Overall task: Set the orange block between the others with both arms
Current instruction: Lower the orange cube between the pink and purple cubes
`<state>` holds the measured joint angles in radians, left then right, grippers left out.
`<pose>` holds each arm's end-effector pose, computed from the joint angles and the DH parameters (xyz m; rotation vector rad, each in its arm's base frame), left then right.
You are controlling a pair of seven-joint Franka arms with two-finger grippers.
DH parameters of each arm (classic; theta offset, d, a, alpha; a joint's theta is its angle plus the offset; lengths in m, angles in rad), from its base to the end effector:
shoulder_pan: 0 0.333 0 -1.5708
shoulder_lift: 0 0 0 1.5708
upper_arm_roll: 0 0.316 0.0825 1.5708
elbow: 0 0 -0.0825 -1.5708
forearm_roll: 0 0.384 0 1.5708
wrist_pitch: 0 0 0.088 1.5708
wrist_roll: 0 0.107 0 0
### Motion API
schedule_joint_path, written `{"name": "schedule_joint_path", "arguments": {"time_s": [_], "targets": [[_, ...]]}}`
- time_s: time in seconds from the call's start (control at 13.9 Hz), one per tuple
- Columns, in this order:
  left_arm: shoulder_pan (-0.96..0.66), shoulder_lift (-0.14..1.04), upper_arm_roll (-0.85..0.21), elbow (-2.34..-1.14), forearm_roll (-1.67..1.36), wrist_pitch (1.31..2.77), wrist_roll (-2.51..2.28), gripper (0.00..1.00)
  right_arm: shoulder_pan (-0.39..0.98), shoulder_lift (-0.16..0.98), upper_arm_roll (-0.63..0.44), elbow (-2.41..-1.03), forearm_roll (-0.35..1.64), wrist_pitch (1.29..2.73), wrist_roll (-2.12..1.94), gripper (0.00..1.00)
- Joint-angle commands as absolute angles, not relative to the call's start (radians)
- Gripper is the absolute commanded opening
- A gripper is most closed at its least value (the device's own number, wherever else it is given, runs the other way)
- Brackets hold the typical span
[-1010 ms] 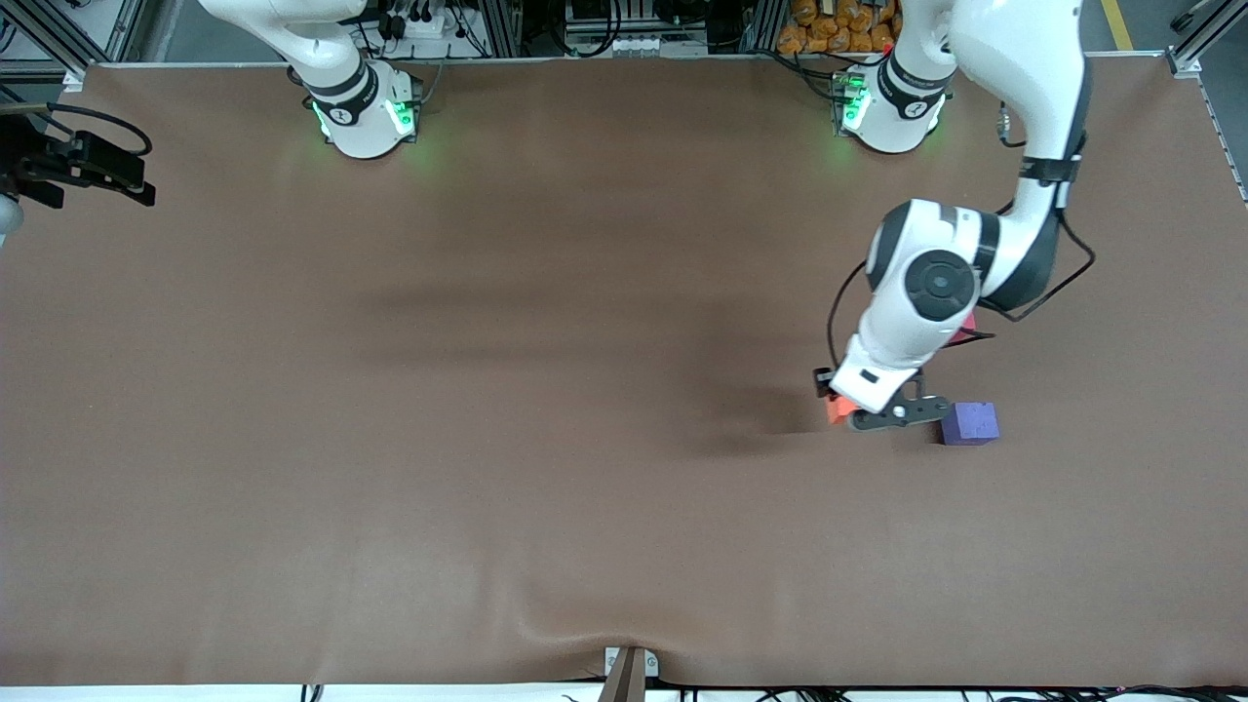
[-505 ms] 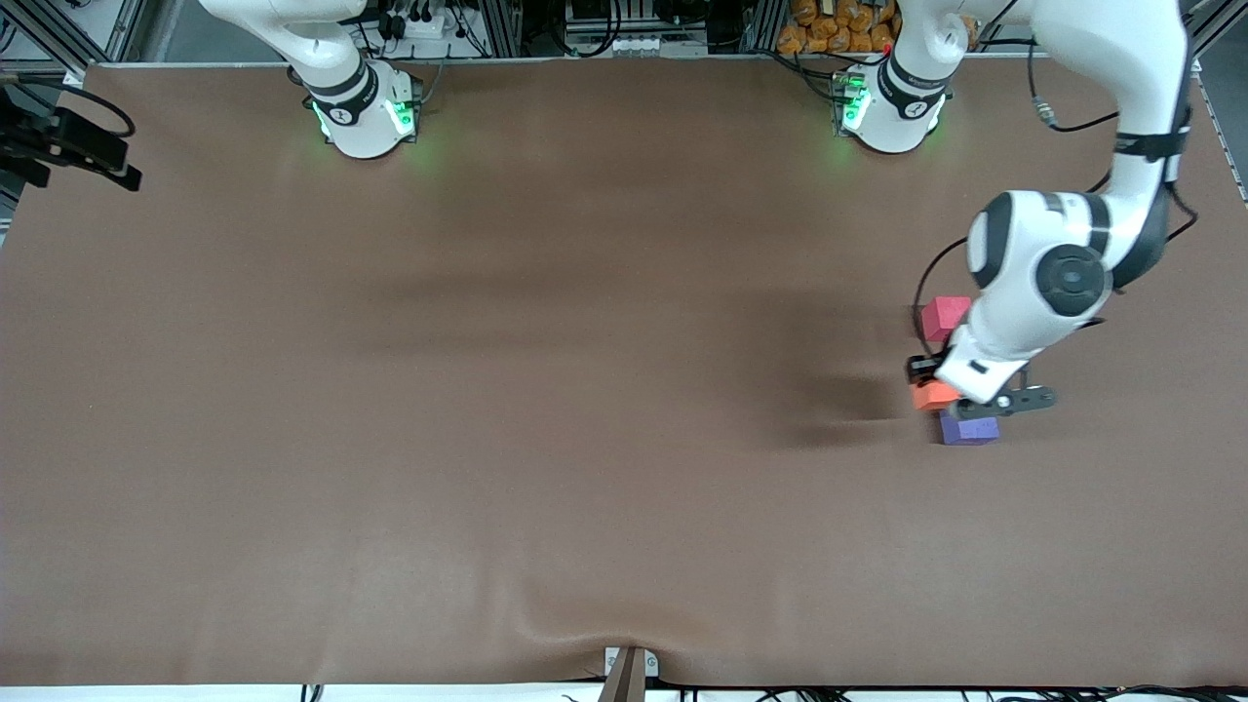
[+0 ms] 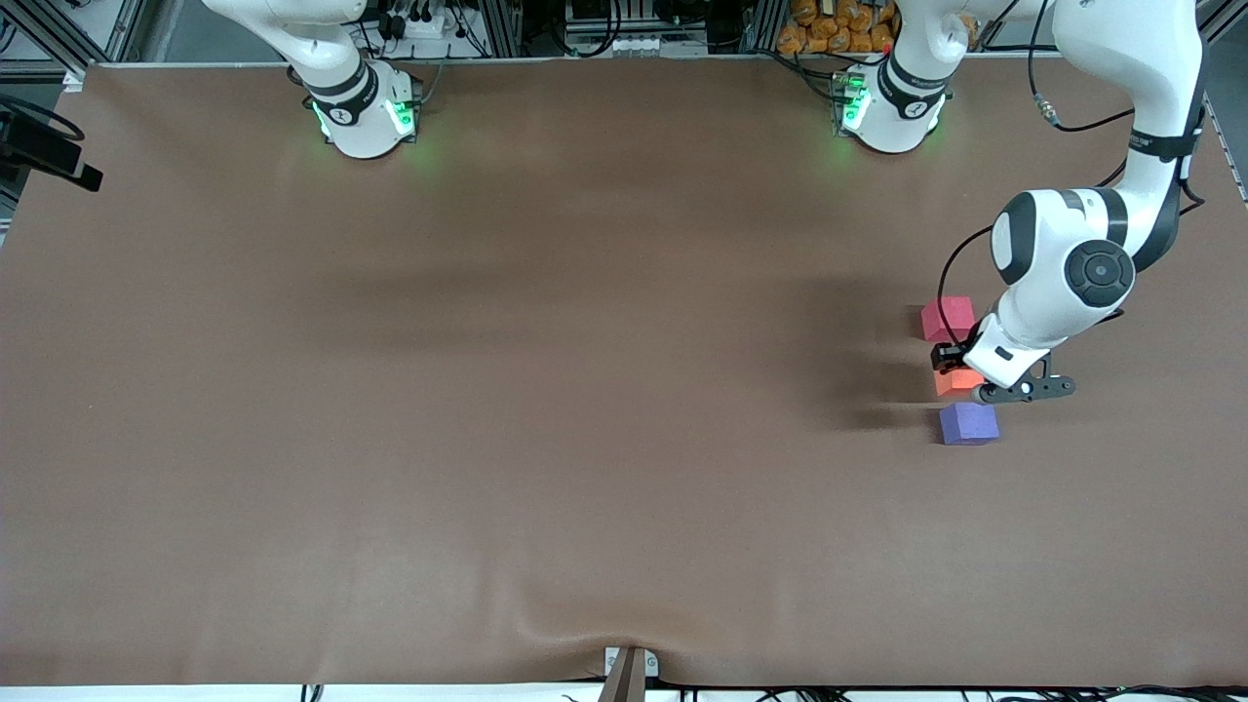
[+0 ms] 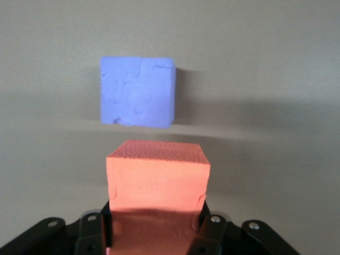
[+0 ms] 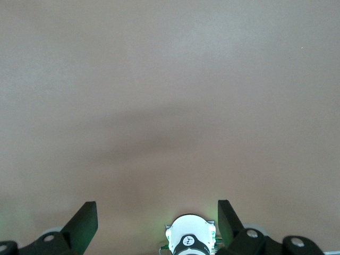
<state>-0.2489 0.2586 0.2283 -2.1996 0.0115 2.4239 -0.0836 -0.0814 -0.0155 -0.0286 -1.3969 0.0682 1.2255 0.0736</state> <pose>0.5516 -0.0114 0.2654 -3.0737 -0.0733 0.0376 0.5073 -0.0472 0.6845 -3.0529 0.2532 0.2374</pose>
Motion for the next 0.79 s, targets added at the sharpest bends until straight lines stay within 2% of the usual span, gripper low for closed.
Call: {"name": "schedule_joint_path", "arguments": {"time_s": [0.0,0.72], "targets": [[-0.212,0.224,0.215,-2.243,0.031,2.445,-0.049,0.36,-0.101,-0.026,-0.017,-1.408,0.084,1.223,0.089,1.00],[-0.203,0.259,0.215,-2.247,0.026,2.467,-0.049,0.35,-0.106,-0.025,-0.020,-1.414,0.084,1.201,0.089,1.00]]}}
